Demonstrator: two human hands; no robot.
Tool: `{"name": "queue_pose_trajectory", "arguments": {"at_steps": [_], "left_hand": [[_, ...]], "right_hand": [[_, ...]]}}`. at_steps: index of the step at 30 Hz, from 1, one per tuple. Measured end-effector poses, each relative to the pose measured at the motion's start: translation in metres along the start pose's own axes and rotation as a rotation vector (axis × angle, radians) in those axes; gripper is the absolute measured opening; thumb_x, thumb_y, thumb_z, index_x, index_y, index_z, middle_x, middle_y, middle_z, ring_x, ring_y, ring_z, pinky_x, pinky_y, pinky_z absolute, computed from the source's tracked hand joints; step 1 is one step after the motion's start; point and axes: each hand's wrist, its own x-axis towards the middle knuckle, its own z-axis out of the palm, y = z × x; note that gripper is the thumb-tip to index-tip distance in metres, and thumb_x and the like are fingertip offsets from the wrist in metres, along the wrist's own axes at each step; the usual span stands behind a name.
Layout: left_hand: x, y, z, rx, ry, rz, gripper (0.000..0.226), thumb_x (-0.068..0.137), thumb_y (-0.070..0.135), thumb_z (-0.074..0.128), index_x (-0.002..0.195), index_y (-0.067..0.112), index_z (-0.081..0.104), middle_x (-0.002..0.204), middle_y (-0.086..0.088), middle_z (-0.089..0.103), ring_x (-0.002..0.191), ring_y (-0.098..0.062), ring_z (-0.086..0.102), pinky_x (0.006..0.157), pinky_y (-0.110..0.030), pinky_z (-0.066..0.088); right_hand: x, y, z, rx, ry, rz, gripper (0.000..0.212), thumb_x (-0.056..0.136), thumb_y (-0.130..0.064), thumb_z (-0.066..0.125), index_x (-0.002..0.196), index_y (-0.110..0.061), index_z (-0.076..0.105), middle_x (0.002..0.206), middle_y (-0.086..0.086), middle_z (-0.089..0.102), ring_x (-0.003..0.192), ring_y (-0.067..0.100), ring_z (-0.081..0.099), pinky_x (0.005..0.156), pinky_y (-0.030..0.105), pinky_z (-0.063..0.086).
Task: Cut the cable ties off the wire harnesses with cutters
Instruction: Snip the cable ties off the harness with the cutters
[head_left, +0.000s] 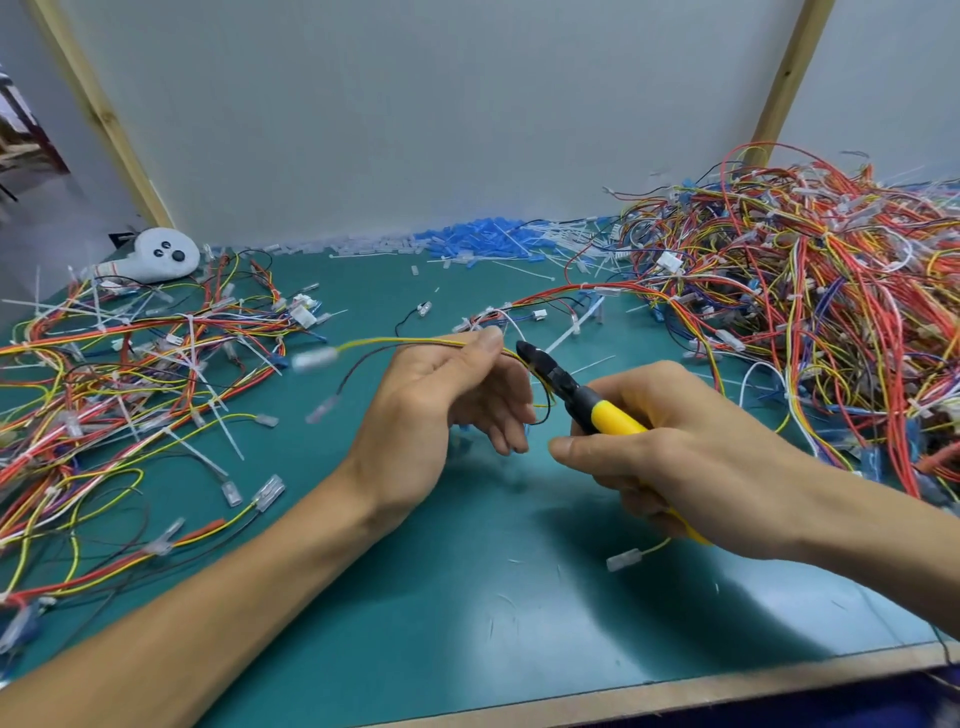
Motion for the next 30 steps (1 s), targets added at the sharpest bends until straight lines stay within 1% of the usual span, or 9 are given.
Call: {"name": "queue_pose_trajectory", "arguments": {"at_steps": [3,5,10,13,17,20,25,27,30], "left_hand": [[0.001,0.000,-0.001,0.027,0.026,0.010,0.042,0.102,0.030,0.045,0.074,0.006,0.065,0.063,-0.015,0.059,0.047,-0.026,0.049,0.051,-0.032,0.042],[0.001,0.001,0.000,-0.010,0.011,0.007,0.039,0.102,0.028,0.046,0.074,0.012,0.067,0.058,-0.009,0.055,0.040,-0.021,0.042,0.048,-0.028,0.038],[0.001,0.003,0.002,-0.061,0.003,0.012,0.037,0.102,0.025,0.048,0.073,0.012,0.067,0.050,-0.006,0.049,0.032,-0.016,0.032,0.040,-0.022,0.034],[0.001,0.004,0.003,-0.015,0.003,0.028,0.039,0.102,0.027,0.048,0.072,0.016,0.070,0.049,-0.007,0.051,0.031,-0.017,0.033,0.038,-0.025,0.032],[0.000,0.004,0.005,0.028,0.009,0.038,0.038,0.103,0.029,0.049,0.076,0.012,0.069,0.048,-0.007,0.054,0.031,-0.018,0.033,0.038,-0.026,0.032],[0.000,0.005,0.006,0.017,0.009,0.037,0.038,0.103,0.029,0.050,0.075,0.014,0.071,0.047,-0.007,0.054,0.032,-0.018,0.034,0.039,-0.024,0.034],[-0.002,0.009,0.004,0.003,0.002,0.041,0.039,0.105,0.029,0.050,0.076,0.016,0.073,0.047,-0.007,0.053,0.033,-0.019,0.033,0.039,-0.025,0.032],[-0.002,0.009,0.004,-0.002,0.001,0.047,0.041,0.108,0.025,0.047,0.078,0.015,0.074,0.048,-0.006,0.054,0.032,-0.018,0.034,0.039,-0.027,0.031],[-0.003,0.007,0.003,0.008,0.010,0.045,0.042,0.110,0.021,0.045,0.081,0.011,0.073,0.050,-0.007,0.055,0.030,-0.019,0.035,0.038,-0.032,0.027]], "right_hand": [[0.002,0.003,0.001,0.055,-0.014,0.006,0.049,0.081,-0.043,0.073,0.078,-0.005,0.043,0.064,0.008,0.040,0.053,0.021,0.036,0.048,0.032,0.031],[0.005,0.005,0.000,0.156,-0.083,0.029,0.044,0.084,-0.040,0.075,0.074,-0.010,0.045,0.065,0.009,0.042,0.052,0.023,0.038,0.045,0.031,0.034],[0.013,0.008,-0.010,0.252,-0.242,0.037,0.037,0.089,-0.035,0.075,0.079,-0.006,0.056,0.069,0.012,0.053,0.055,0.027,0.049,0.051,0.037,0.045],[0.012,0.009,-0.012,0.183,-0.220,0.018,0.037,0.089,-0.035,0.074,0.078,-0.006,0.055,0.068,0.014,0.052,0.056,0.026,0.049,0.050,0.035,0.044],[0.007,0.007,-0.010,0.104,-0.117,0.043,0.037,0.088,-0.032,0.075,0.076,-0.011,0.047,0.062,0.005,0.034,0.051,0.021,0.030,0.044,0.027,0.029],[0.004,0.006,-0.008,0.075,-0.096,0.056,0.040,0.097,-0.030,0.073,0.075,-0.015,0.043,0.058,0.001,0.033,0.048,0.018,0.026,0.041,0.020,0.028],[0.004,0.007,-0.011,0.141,-0.185,0.079,0.035,0.086,-0.036,0.071,0.071,-0.023,0.042,0.058,-0.002,0.033,0.047,0.014,0.026,0.043,0.019,0.027],[0.008,0.011,-0.010,0.242,-0.251,0.095,0.032,0.086,-0.031,0.073,0.074,-0.022,0.045,0.060,-0.002,0.034,0.050,0.017,0.028,0.048,0.024,0.026],[0.017,0.015,-0.008,0.356,-0.361,0.116,0.026,0.077,-0.029,0.078,0.078,-0.015,0.056,0.066,0.006,0.043,0.056,0.023,0.041,0.055,0.032,0.037]]}}
